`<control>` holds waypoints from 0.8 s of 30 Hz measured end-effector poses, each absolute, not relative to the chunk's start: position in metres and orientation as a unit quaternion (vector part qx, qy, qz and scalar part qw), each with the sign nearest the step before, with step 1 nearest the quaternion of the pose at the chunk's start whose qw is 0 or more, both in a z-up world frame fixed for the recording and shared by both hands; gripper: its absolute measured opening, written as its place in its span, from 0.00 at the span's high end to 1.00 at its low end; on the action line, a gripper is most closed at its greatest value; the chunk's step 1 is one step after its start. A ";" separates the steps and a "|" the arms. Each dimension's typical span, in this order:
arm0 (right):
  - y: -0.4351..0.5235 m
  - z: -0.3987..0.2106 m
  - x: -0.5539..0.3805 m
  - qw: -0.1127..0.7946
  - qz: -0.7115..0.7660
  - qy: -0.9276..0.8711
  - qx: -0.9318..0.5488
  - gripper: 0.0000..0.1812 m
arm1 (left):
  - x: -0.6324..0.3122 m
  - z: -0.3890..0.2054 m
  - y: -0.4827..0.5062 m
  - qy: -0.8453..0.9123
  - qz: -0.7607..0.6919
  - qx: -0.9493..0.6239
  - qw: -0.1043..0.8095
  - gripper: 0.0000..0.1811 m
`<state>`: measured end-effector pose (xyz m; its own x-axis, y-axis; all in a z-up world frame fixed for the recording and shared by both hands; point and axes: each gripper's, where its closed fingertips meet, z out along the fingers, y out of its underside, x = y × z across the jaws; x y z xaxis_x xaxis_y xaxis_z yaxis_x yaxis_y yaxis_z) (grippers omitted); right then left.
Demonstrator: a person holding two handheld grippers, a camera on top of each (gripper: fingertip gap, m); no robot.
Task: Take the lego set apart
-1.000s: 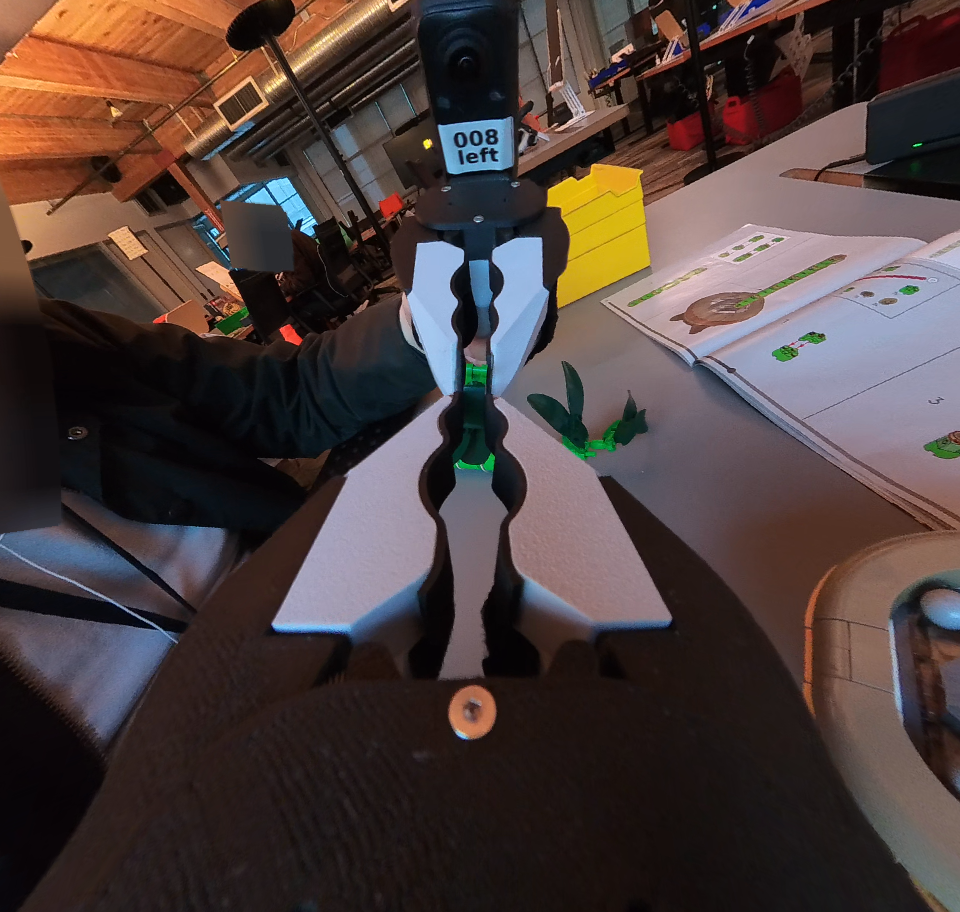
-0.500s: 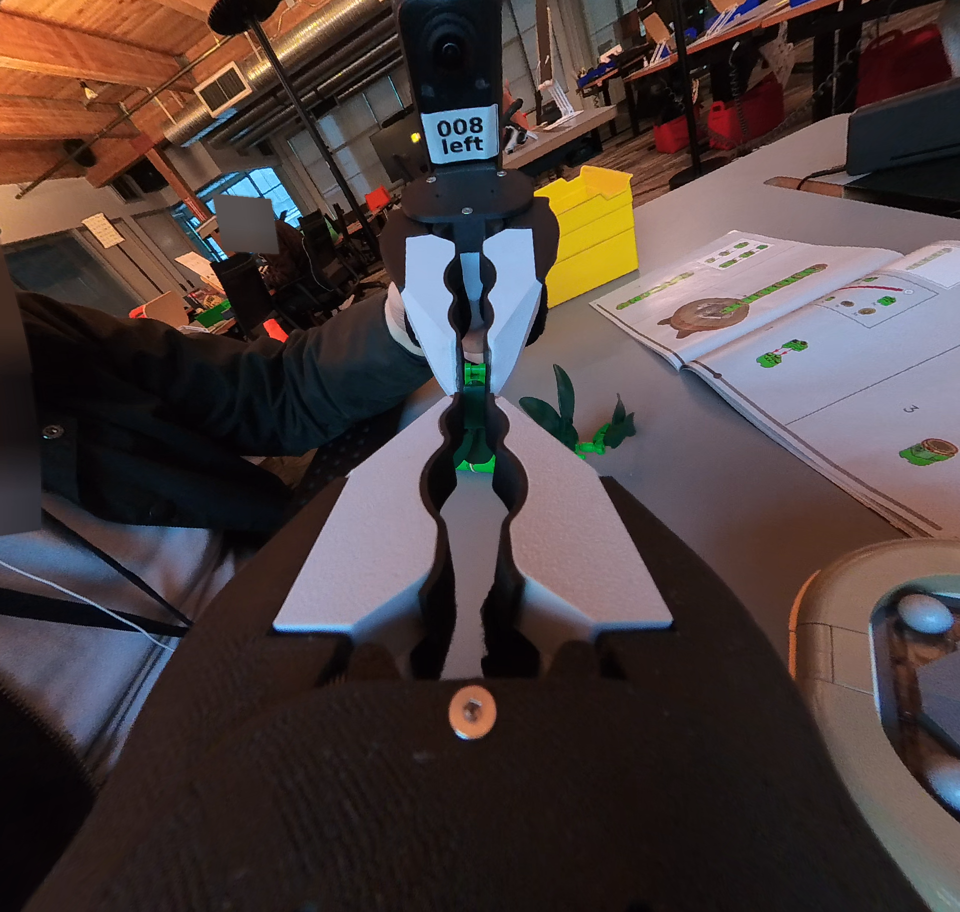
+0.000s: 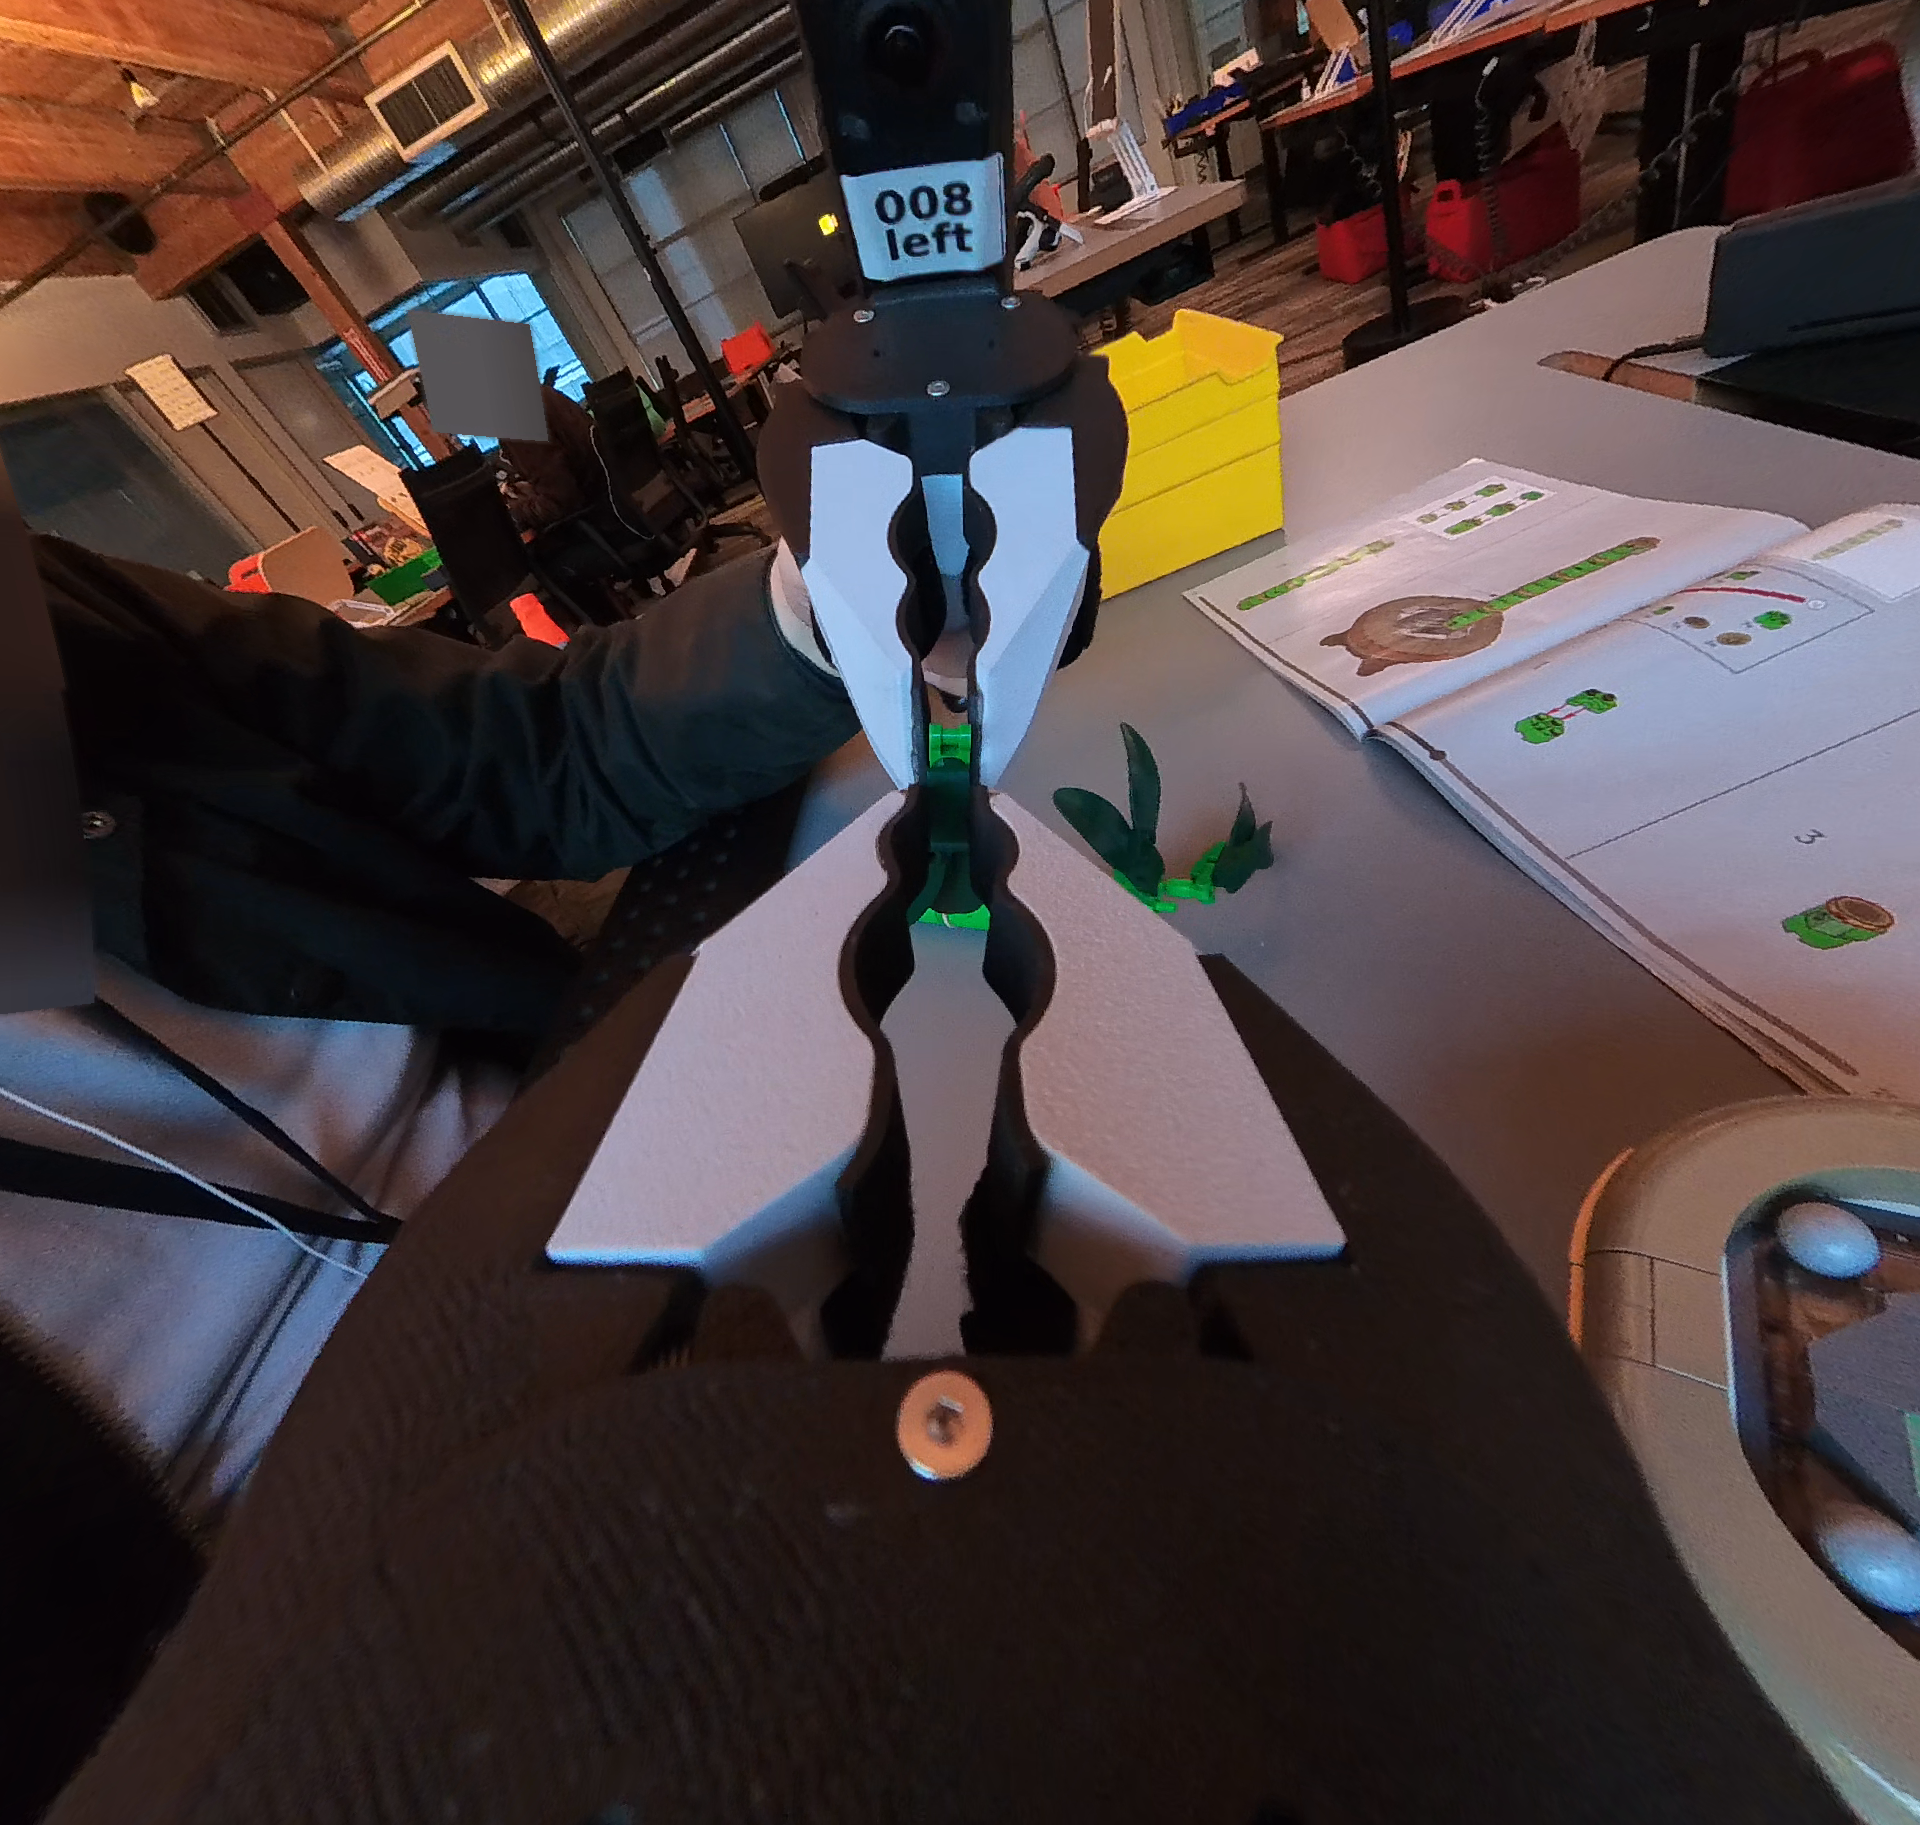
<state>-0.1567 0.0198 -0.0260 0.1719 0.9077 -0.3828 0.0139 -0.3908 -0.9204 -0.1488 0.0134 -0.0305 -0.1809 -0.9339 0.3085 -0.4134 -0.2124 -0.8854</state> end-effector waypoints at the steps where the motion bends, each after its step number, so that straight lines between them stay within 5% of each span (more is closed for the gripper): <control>1: 0.019 -0.026 -0.157 0.419 0.533 -0.360 -0.641 0.97 | -0.149 -0.030 0.013 0.575 -0.510 -0.587 0.255 0.97; 20: 0.018 -0.022 -0.153 0.420 0.524 -0.368 -0.643 0.97 | -0.150 -0.025 0.012 0.583 -0.504 -0.583 0.257 0.97; 24: 0.033 0.017 -0.089 0.501 0.550 -0.283 -0.606 1.00 | -0.194 0.011 0.056 0.512 -0.536 -0.591 0.318 0.97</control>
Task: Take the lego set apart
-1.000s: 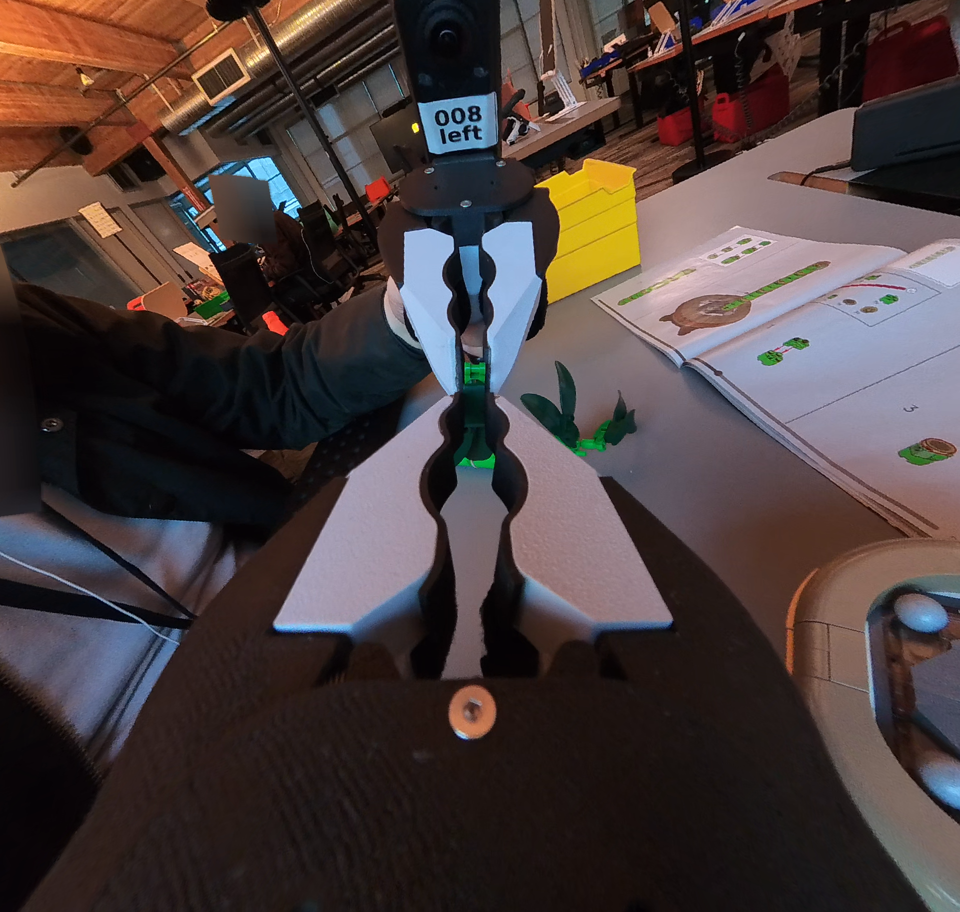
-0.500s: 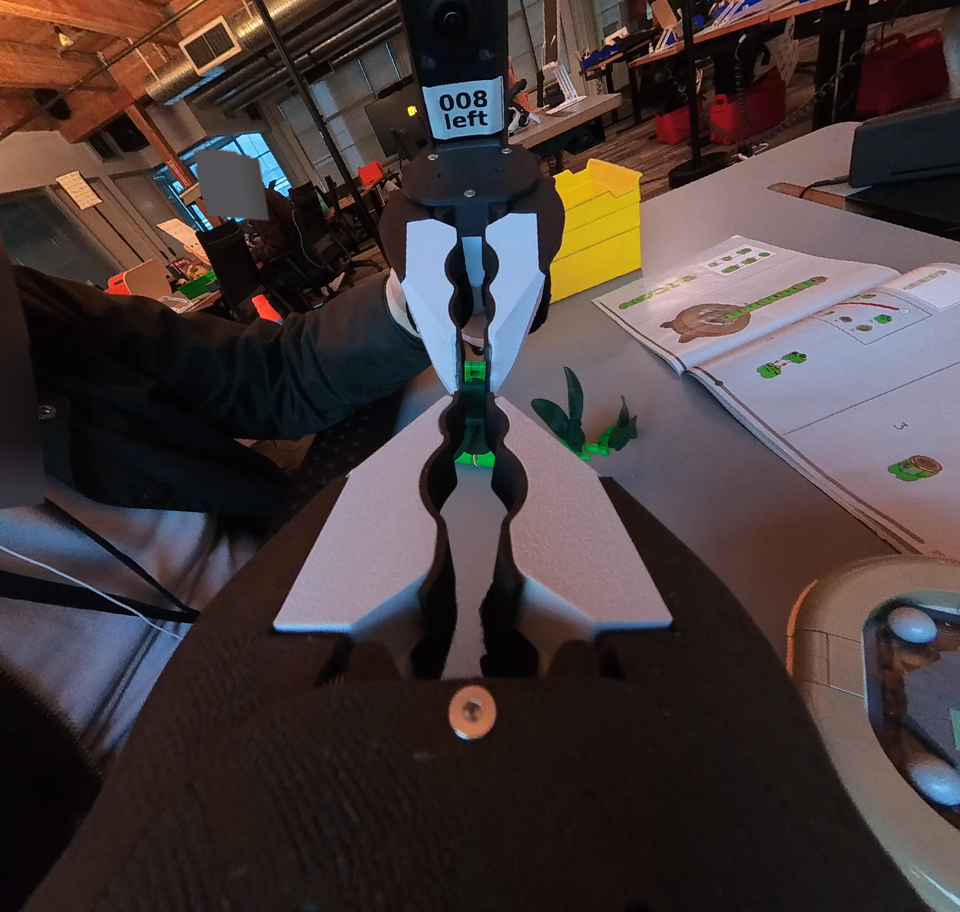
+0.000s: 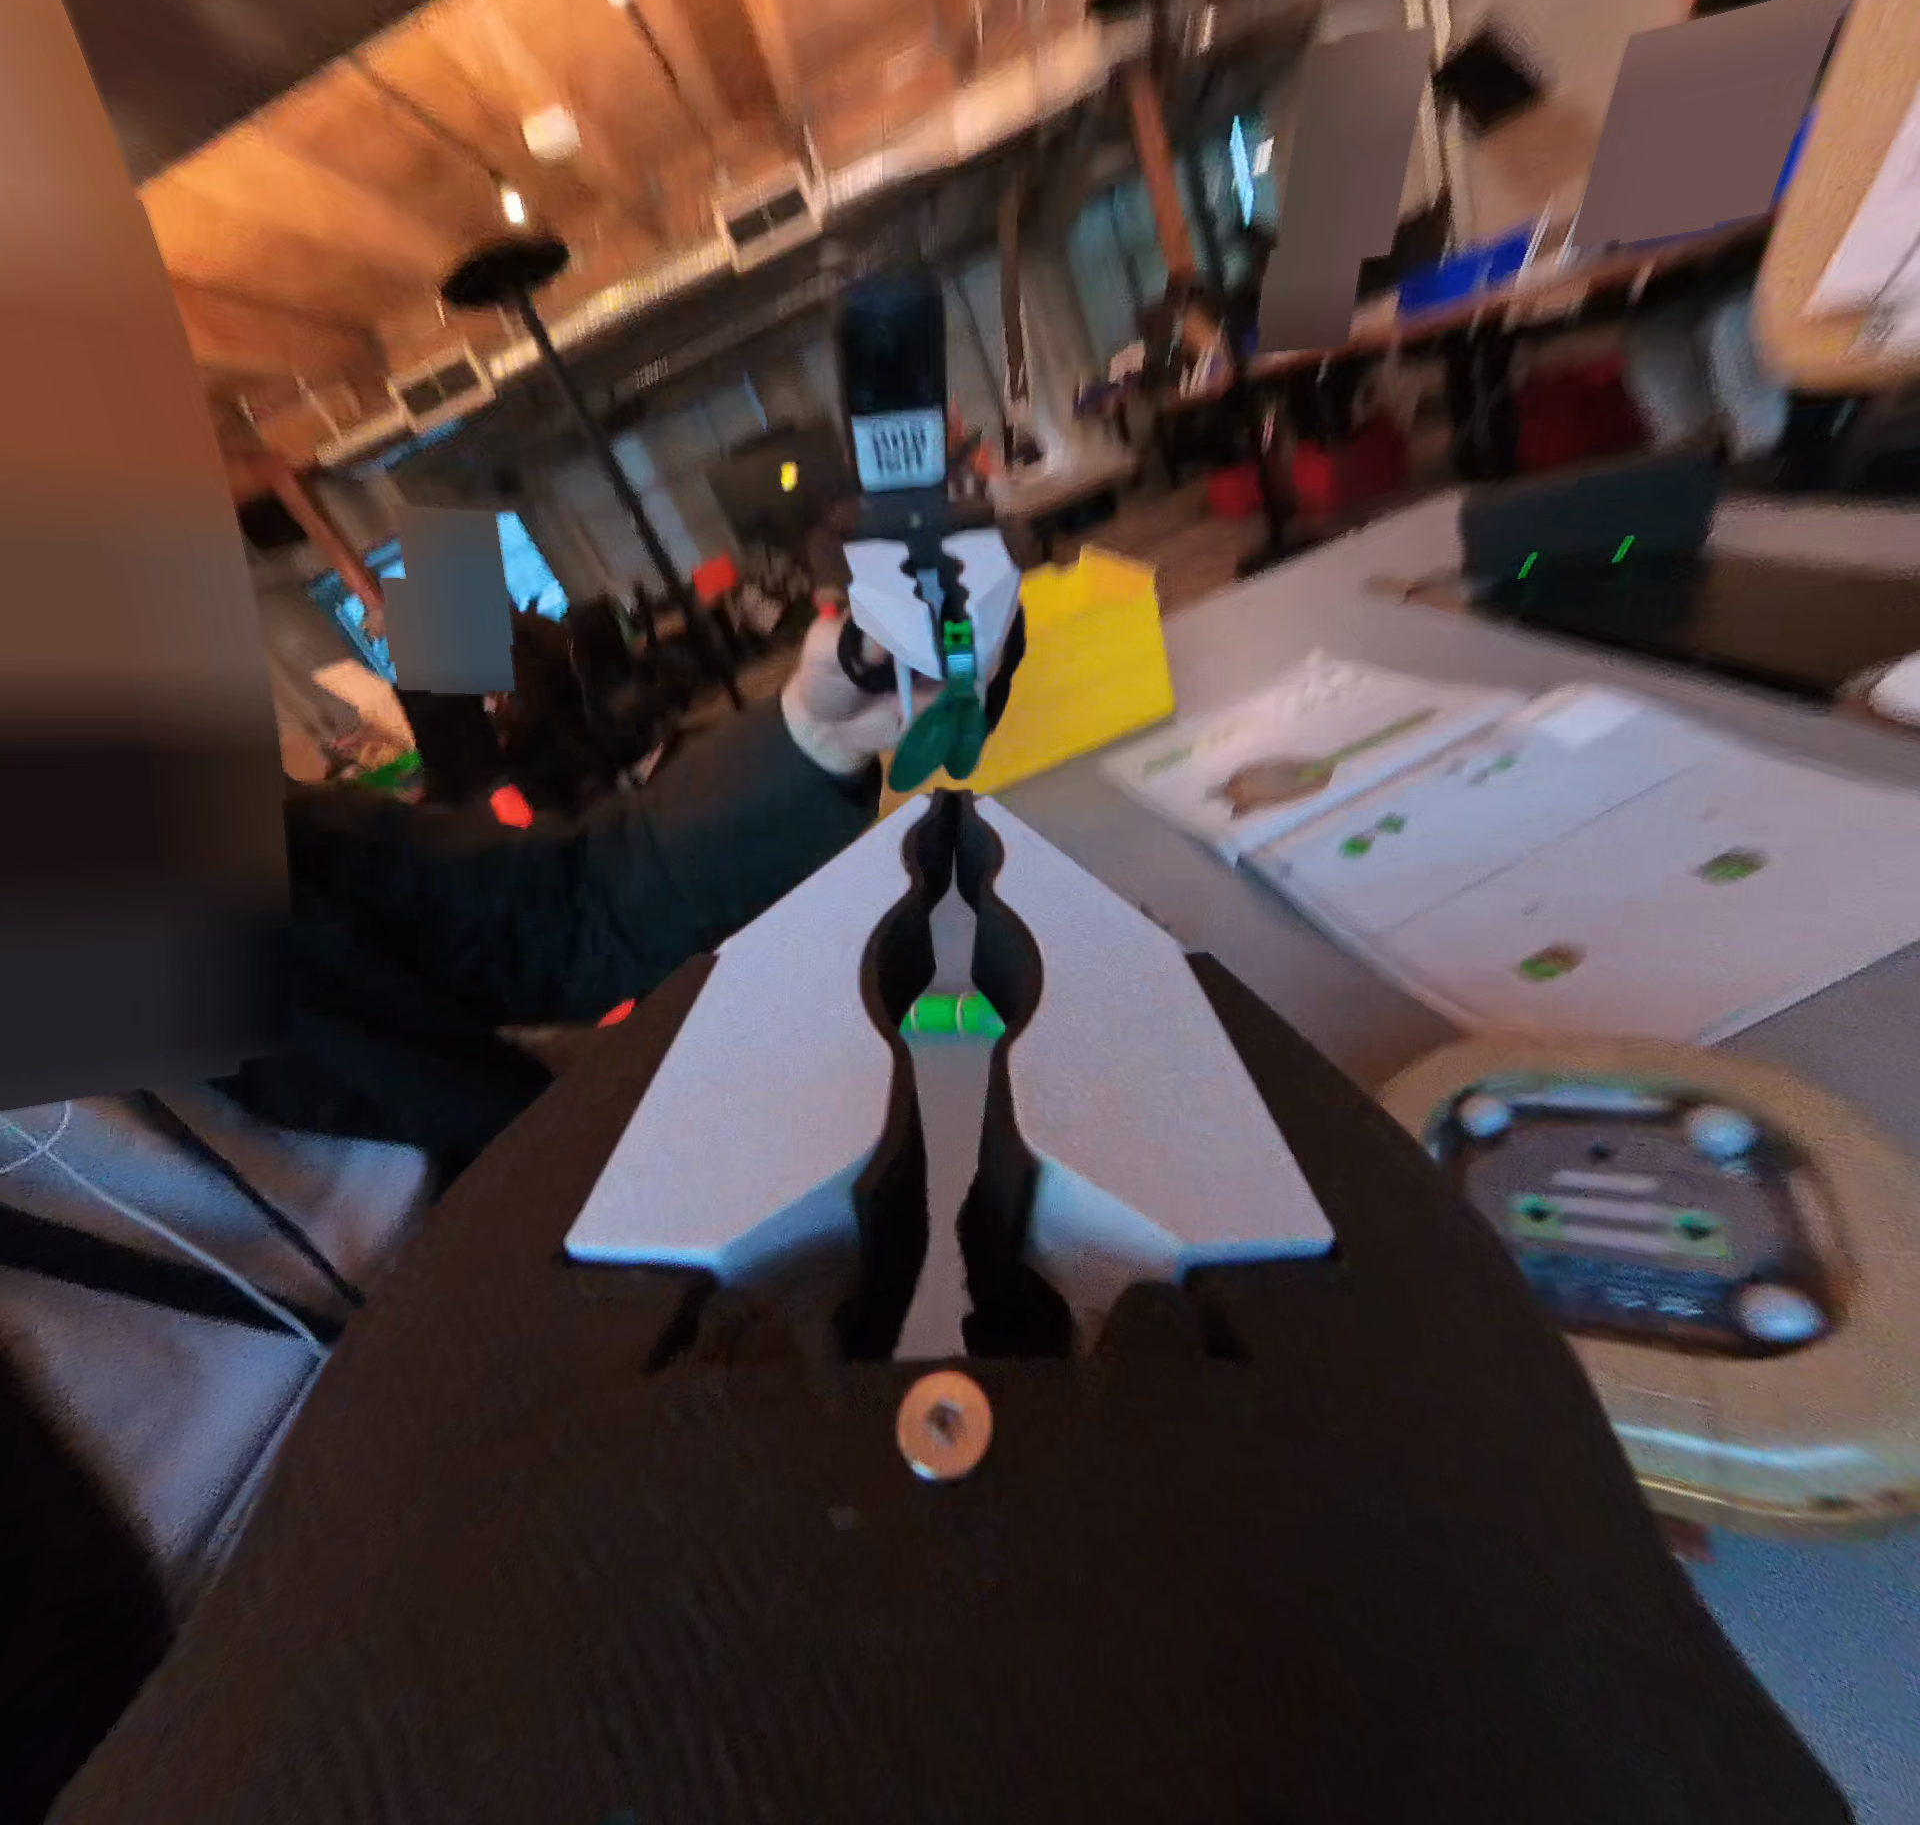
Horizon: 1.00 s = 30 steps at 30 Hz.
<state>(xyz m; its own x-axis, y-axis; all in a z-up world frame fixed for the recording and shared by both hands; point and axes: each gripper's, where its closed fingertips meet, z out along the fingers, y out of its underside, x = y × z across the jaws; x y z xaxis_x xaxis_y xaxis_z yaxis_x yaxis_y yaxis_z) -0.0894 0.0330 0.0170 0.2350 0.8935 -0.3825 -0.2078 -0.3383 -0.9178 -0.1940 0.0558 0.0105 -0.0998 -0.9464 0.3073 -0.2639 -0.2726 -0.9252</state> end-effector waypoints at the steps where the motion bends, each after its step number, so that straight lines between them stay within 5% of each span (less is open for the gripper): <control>1: 0.030 0.028 -0.082 0.525 0.545 -0.283 -0.589 1.00 | -0.204 0.027 0.056 0.500 -0.566 -0.571 0.323 0.97; 5: 0.025 0.007 -0.116 0.499 0.530 -0.322 -0.605 1.00 | -0.200 0.022 0.041 0.533 -0.546 -0.565 0.314 0.97; 8: 0.026 -0.007 -0.147 0.477 0.533 -0.326 -0.618 0.87 | -0.179 0.001 0.028 0.542 -0.551 -0.577 0.264 0.97; 11: 0.033 -0.010 -0.155 0.492 0.515 -0.316 -0.626 0.87 | -0.165 -0.017 0.021 0.548 -0.551 -0.586 0.229 0.97; 20: 0.026 -0.024 -0.162 0.435 0.542 -0.321 -0.644 0.97 | -0.156 -0.027 0.018 0.549 -0.539 -0.598 0.226 0.97; 30: 0.021 -0.018 -0.161 0.421 0.551 -0.332 -0.640 0.97 | -0.155 -0.020 0.013 0.548 -0.551 -0.588 0.224 0.97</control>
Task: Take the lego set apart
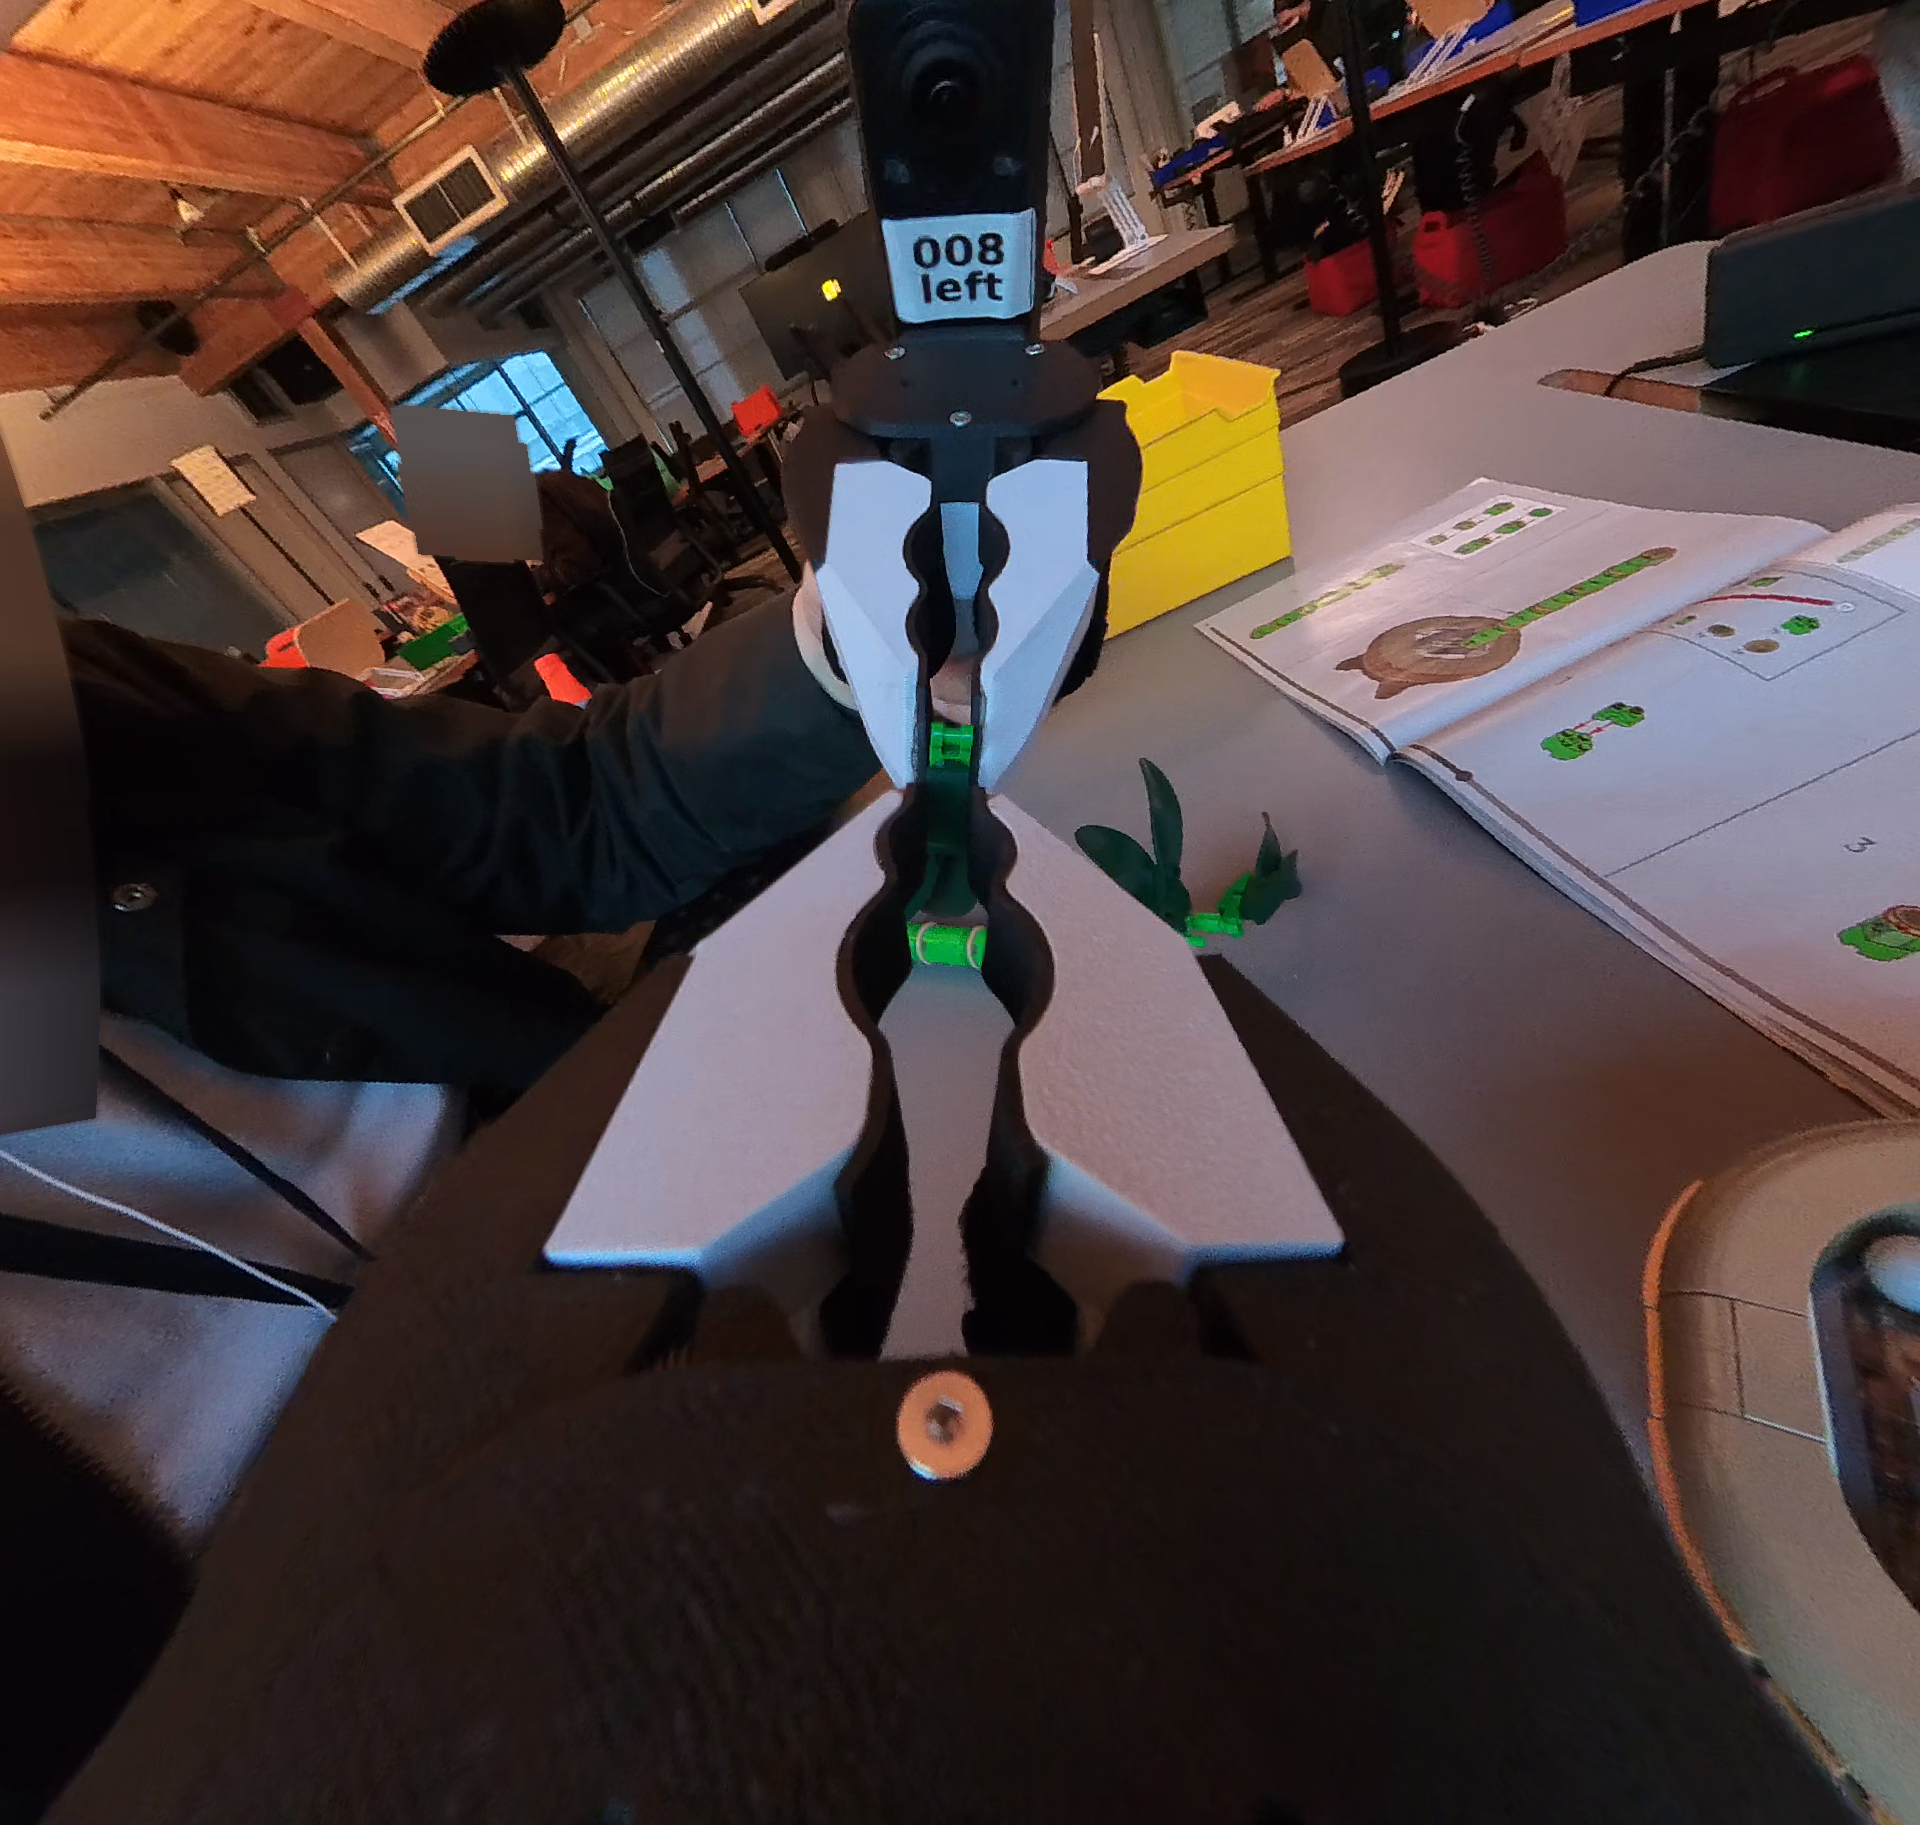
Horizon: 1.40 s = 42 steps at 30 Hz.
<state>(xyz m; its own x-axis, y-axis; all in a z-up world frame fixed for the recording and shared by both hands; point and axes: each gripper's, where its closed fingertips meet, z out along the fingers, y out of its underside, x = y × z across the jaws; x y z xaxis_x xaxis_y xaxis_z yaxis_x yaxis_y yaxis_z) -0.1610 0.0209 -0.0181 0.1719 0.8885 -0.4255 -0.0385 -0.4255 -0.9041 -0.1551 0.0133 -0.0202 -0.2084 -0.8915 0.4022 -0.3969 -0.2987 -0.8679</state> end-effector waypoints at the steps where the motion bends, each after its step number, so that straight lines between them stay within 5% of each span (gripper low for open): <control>1: 0.020 -0.018 -0.161 0.424 0.546 -0.337 -0.639 0.97 | -0.155 -0.020 0.013 0.549 -0.551 -0.588 0.223 0.97; 7: 0.026 -0.018 -0.143 0.435 0.541 -0.323 -0.644 0.97 | -0.163 -0.020 0.026 0.532 -0.544 -0.610 0.219 0.97; 11: 0.037 0.027 -0.079 0.502 0.601 -0.231 -0.578 0.97 | -0.213 0.038 0.069 0.427 -0.634 -0.575 0.291 0.97; 18: 0.008 -0.068 -0.157 0.292 0.538 -0.347 -0.710 0.97 | -0.207 0.053 0.028 0.452 -0.717 -0.480 0.226 0.97; 23: 0.005 -0.109 -0.170 0.251 0.494 -0.379 -0.741 0.95 | -0.200 0.043 0.014 0.453 -0.739 -0.472 0.160 0.97; 26: 0.015 -0.103 -0.165 0.292 0.477 -0.388 -0.732 0.81 | -0.196 0.032 0.009 0.463 -0.727 -0.490 0.129 0.97; 33: 0.007 -0.036 -0.164 0.553 0.309 -0.522 -0.570 0.78 | -0.188 -0.069 0.002 0.494 -0.565 -0.661 -0.014 0.97; 42: -0.011 -0.084 -0.197 0.522 0.160 -0.652 -0.525 0.91 | -0.193 -0.095 -0.022 0.553 -0.500 -0.664 -0.062 0.96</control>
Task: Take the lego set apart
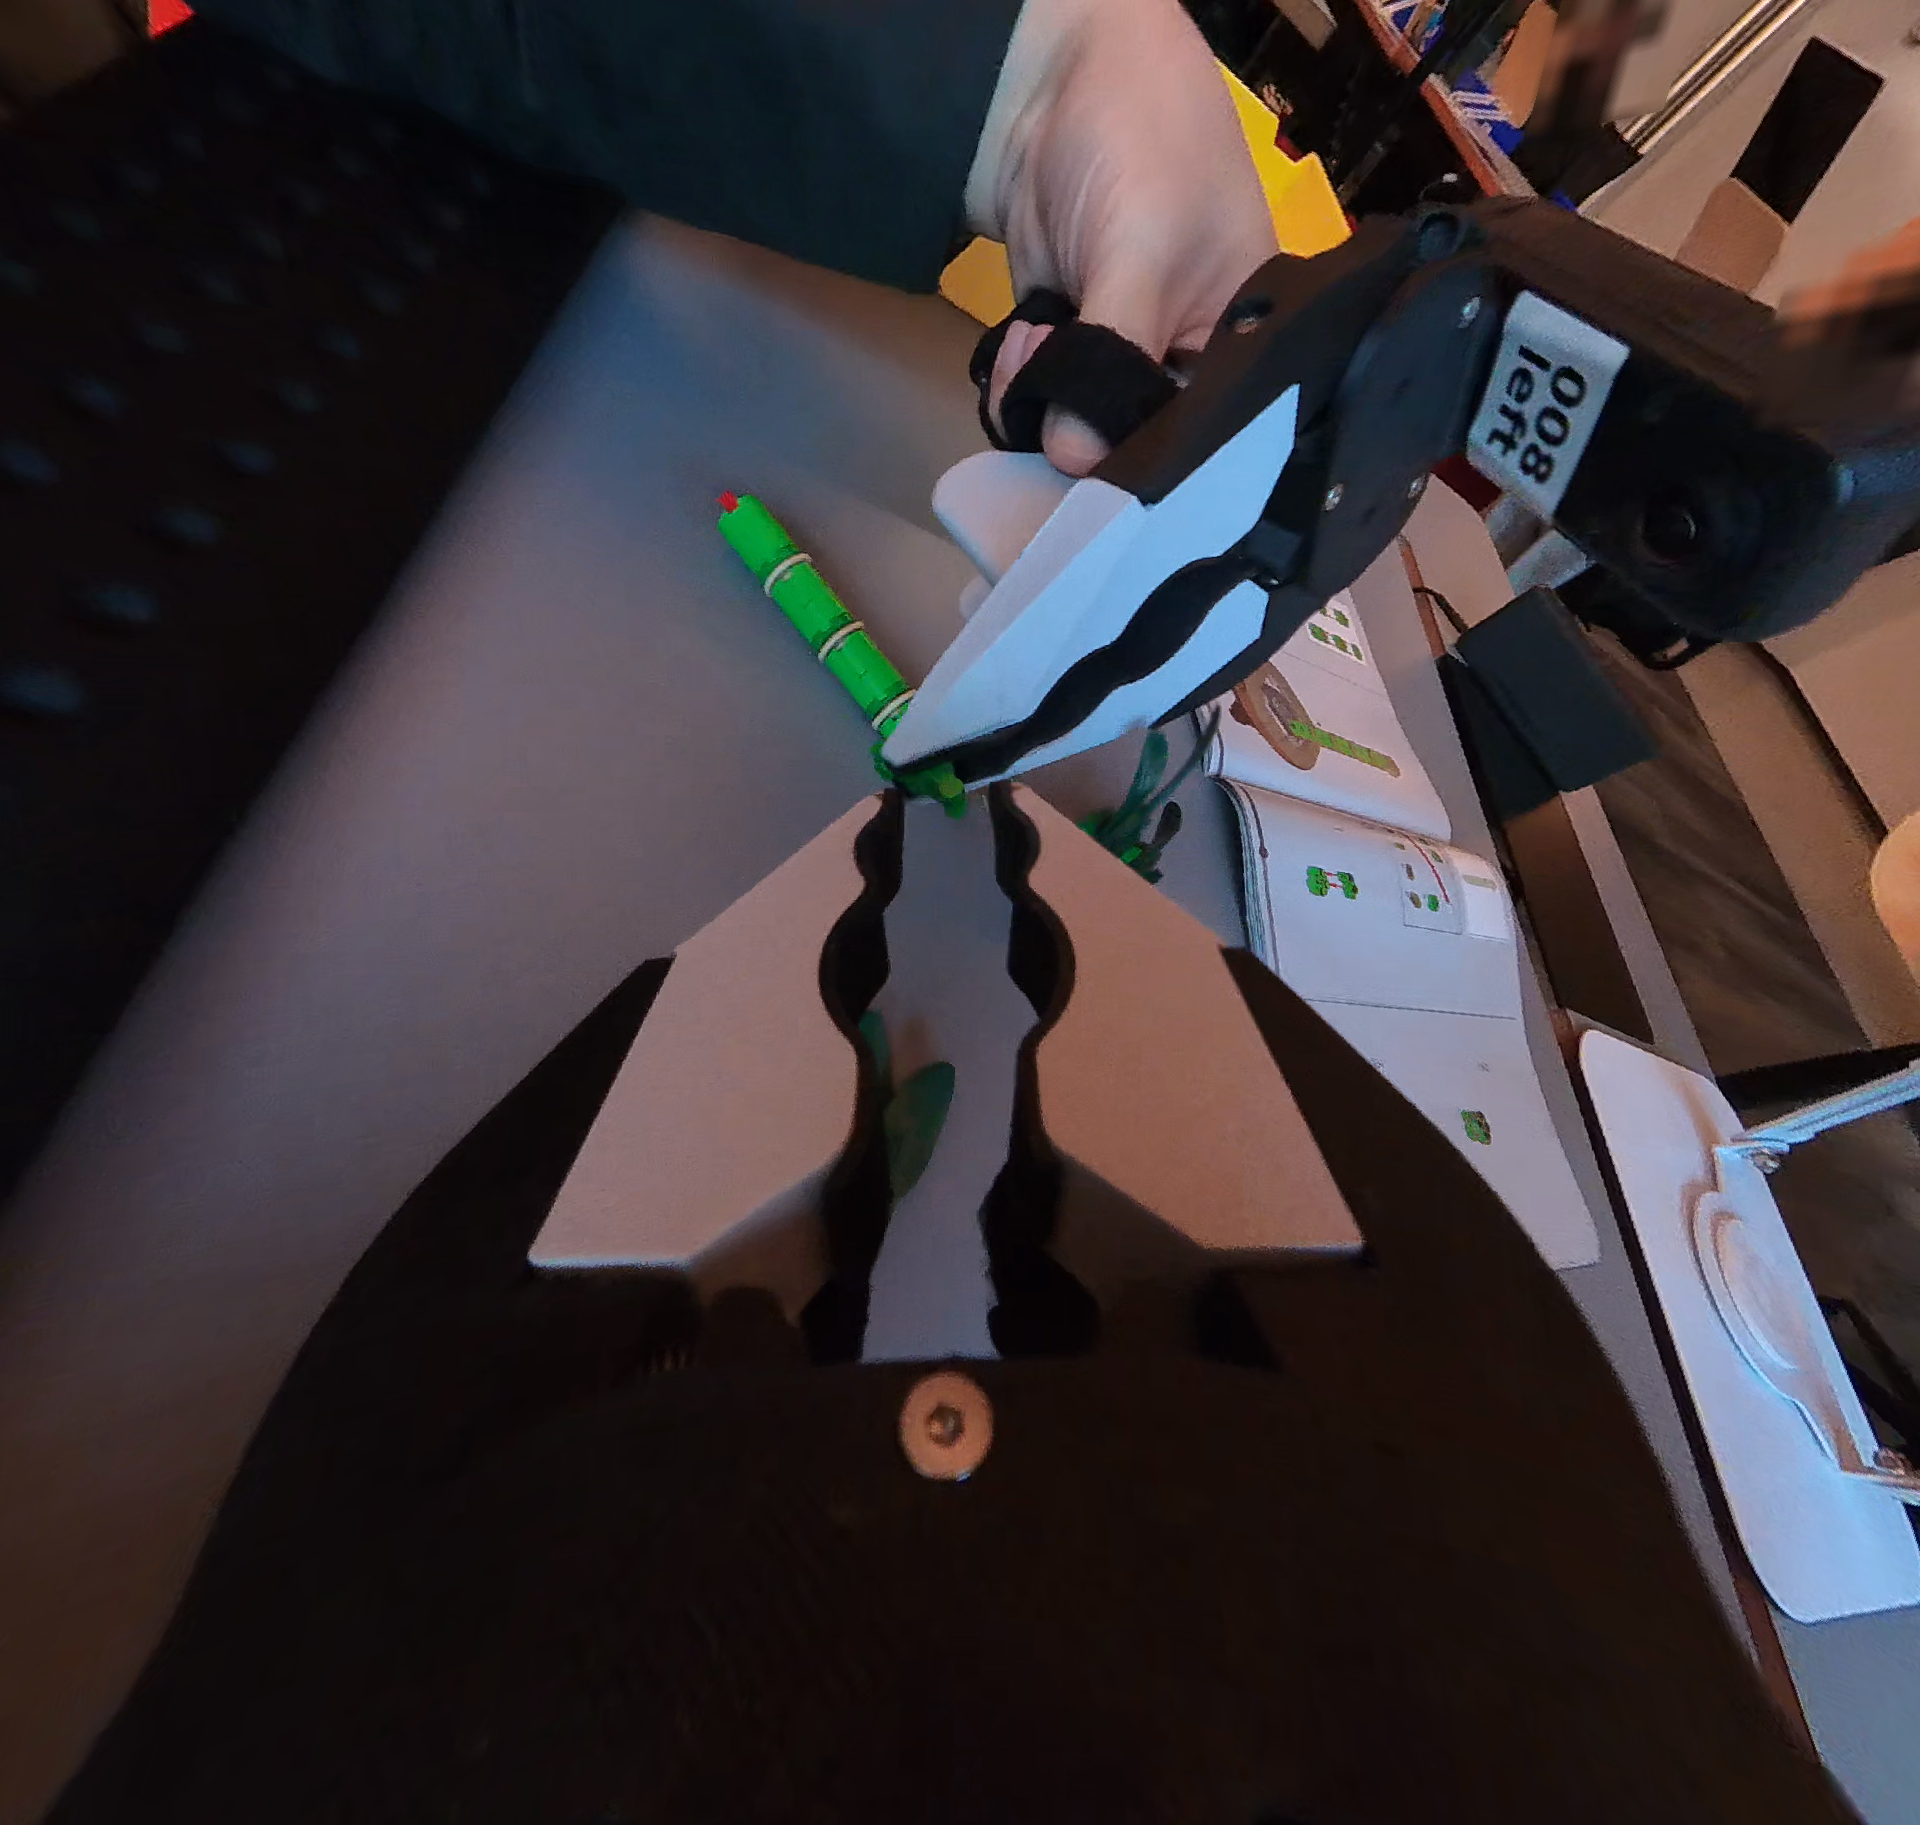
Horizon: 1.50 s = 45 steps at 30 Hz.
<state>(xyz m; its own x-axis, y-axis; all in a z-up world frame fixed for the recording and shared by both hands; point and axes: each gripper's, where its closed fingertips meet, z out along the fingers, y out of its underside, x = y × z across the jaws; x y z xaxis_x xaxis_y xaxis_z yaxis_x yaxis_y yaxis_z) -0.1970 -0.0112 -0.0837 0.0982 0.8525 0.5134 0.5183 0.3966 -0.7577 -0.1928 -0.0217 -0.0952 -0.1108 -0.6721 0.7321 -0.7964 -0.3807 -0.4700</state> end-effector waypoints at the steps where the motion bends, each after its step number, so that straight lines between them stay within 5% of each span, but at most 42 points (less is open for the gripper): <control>1: -0.012 -0.084 -0.198 0.522 0.156 -0.655 -0.523 0.92 | -0.193 -0.095 -0.024 -0.555 0.500 0.662 0.066 0.96; 9: -0.020 -0.085 -0.201 0.514 0.144 -0.675 -0.510 0.98 | -0.194 -0.095 -0.033 -0.566 0.504 0.646 0.087 0.96; 13: -0.009 -0.069 -0.193 0.559 0.113 -0.652 -0.500 0.98 | -0.193 -0.069 -0.021 -0.507 0.569 0.641 0.096 0.85; 23: -0.003 -0.017 -0.183 0.686 0.001 -0.598 -0.414 0.99 | -0.201 -0.012 0.013 -0.463 0.667 0.583 -0.017 0.85; 29: 0.013 -0.028 -0.177 0.595 0.252 -0.493 -0.583 0.99 | -0.192 -0.009 0.005 -0.482 0.661 0.575 -0.033 0.84; 45: 0.019 -0.045 -0.177 0.602 0.142 -0.551 -0.561 0.98 | -0.178 -0.057 0.003 -0.497 0.583 0.643 -0.003 0.97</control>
